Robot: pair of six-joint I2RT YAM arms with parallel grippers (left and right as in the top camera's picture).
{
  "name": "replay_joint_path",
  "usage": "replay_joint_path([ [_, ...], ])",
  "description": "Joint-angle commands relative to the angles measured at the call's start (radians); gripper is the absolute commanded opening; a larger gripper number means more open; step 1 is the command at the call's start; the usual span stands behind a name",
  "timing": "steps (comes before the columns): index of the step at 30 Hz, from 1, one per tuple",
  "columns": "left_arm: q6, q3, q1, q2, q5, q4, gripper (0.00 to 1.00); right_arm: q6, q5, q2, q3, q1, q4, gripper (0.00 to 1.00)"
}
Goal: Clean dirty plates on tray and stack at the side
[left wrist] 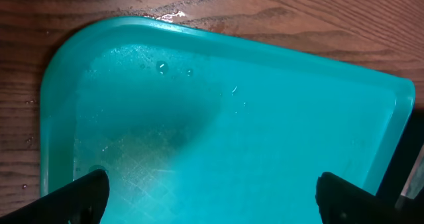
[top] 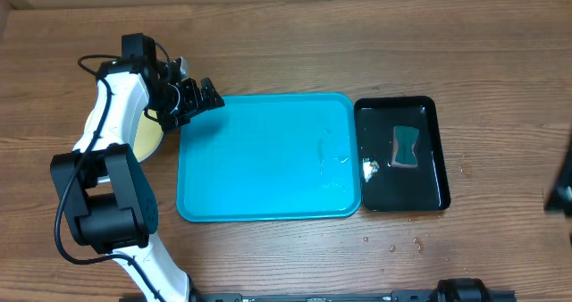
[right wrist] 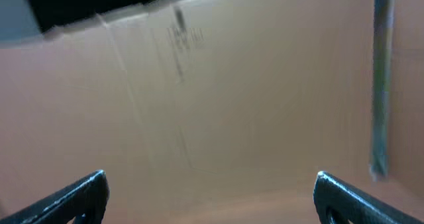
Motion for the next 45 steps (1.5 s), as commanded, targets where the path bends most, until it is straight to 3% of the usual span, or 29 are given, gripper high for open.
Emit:
replay_joint_path([
  [1,0.015,0.001,-0.002,0.005,0.015,0.001,1.0,-0.014,-0.061,-0.135,-0.228,0.008,0.127,1.0],
  [8,0.015,0.001,-0.002,0.005,0.015,0.001,1.0,-0.005,-0.204,-0.504,-0.876,0.011,0.721,1.0],
  [15,0.015,0.001,-0.002,0.005,0.015,0.001,1.0,0.082,-0.213,-0.648,-1.287,0.011,1.068,1.0],
  [23,0.015,0.001,-0.002,0.005,0.015,0.001,1.0,0.081,-0.214,-0.678,-1.481,0.011,1.083,1.0],
  [39,0.015,0.001,-0.002,0.005,0.015,0.001,1.0,0.077,-0.162,-0.678,-1.68,0.011,1.081,1.0],
  [45,0.015,0.001,-0.002,0.005,0.015,0.001,1.0,0.076,-0.108,-0.678,-1.679,0.011,0.939,1.0],
])
